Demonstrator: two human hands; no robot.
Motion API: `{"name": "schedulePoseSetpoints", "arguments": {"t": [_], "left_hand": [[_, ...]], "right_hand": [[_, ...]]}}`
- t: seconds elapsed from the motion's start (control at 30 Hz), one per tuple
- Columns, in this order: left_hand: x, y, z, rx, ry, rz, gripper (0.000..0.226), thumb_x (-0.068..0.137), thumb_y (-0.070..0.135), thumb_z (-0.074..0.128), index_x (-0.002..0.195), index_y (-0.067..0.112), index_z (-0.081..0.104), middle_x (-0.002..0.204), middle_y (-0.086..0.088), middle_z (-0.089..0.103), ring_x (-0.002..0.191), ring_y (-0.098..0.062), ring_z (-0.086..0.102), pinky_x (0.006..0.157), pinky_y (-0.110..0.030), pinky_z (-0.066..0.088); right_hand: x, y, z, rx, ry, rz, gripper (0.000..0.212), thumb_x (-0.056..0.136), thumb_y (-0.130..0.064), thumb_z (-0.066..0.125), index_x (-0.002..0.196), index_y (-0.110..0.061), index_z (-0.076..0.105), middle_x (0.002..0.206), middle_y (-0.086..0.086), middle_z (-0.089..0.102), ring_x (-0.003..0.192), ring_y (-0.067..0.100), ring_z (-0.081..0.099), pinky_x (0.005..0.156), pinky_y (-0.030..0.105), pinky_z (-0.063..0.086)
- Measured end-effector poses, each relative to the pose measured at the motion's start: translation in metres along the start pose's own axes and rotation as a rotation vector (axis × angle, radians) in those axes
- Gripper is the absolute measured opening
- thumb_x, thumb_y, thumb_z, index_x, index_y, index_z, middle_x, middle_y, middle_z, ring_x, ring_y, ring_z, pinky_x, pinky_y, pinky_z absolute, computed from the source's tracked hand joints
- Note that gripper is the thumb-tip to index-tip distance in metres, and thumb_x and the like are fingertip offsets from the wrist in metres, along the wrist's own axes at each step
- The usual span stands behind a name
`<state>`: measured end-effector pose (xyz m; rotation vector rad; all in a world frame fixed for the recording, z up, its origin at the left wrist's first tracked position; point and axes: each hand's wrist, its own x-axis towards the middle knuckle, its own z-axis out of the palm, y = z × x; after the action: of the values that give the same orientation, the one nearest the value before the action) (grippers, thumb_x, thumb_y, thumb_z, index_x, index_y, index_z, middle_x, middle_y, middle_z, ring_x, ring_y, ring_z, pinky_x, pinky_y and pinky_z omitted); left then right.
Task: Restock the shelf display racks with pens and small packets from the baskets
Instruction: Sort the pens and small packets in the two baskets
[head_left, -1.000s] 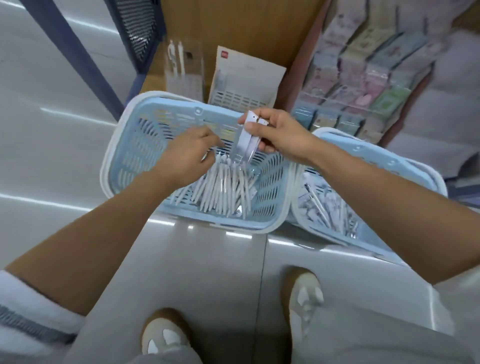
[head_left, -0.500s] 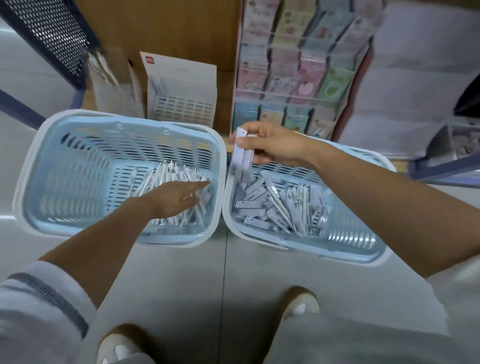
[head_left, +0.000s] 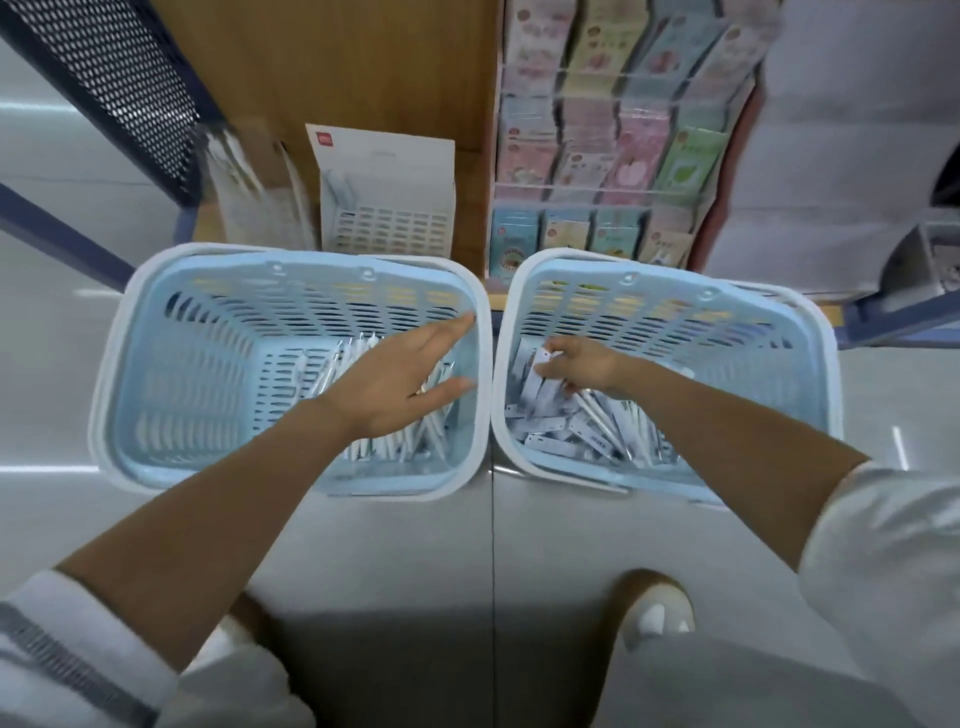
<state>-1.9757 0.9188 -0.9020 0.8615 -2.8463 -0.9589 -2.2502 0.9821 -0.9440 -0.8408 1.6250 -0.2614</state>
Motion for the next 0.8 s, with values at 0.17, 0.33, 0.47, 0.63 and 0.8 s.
{"name": "schedulePoseSetpoints", "arguments": {"t": [0.17,0.33,0.47,0.63,0.8], "left_hand": [[0.005,-0.028,-0.003,0.069,-0.081,0.154,0.069,0.100,0.052,0.037,0.156,0.030,0.002,0.161,0.003,0.022,0.143,-0.015,0.030,0.115,-0.032,0.027],[0.012,-0.057,0.003,0.126,-0.227,0.277,0.072,0.096,0.057,0.027,0.156,0.029,-0.003,0.157,-0.007,0.031,0.140,-0.023,0.036,0.113,-0.039,0.033],[0.002,-0.069,0.022,0.146,-0.283,0.334,0.070,0.097,0.061,0.015,0.155,0.023,0.010,0.157,-0.011,0.029,0.143,-0.026,0.031,0.116,-0.043,0.027],[-0.016,-0.095,0.044,0.339,-0.510,0.293,0.105,0.060,0.079,-0.035,0.151,0.032,-0.010,0.162,0.003,-0.012,0.148,-0.016,-0.016,0.117,-0.038,-0.016],[-0.015,-0.113,0.030,0.342,-0.559,0.399,0.070,0.091,0.056,0.007,0.154,0.028,0.016,0.163,0.003,0.006,0.150,-0.016,-0.007,0.119,-0.042,-0.012]], "right_hand": [[-0.004,0.007,0.004,-0.137,0.096,-0.030,0.034,0.091,-0.020,0.063,0.123,-0.013,0.056,0.105,0.005,0.055,0.091,0.020,0.056,0.077,0.028,0.046],[-0.038,-0.035,0.001,0.140,0.709,-0.274,0.014,0.092,-0.023,0.057,0.080,-0.021,0.064,0.082,0.004,0.068,0.080,0.022,0.065,0.078,0.038,0.054],[-0.074,-0.088,0.048,0.126,0.888,-0.621,0.008,0.092,-0.020,0.055,0.095,-0.019,0.062,0.100,-0.003,0.061,0.092,0.008,0.057,0.082,0.025,0.046],[-0.049,-0.102,0.110,-0.505,0.750,-0.563,0.052,0.095,-0.045,0.043,0.137,-0.015,0.049,0.151,0.008,0.035,0.141,0.024,0.030,0.117,0.038,0.012],[-0.041,-0.096,0.119,-0.767,0.875,-0.482,0.050,0.097,-0.042,0.042,0.140,-0.017,0.045,0.153,0.007,0.032,0.141,0.022,0.029,0.118,0.043,0.010]]}}
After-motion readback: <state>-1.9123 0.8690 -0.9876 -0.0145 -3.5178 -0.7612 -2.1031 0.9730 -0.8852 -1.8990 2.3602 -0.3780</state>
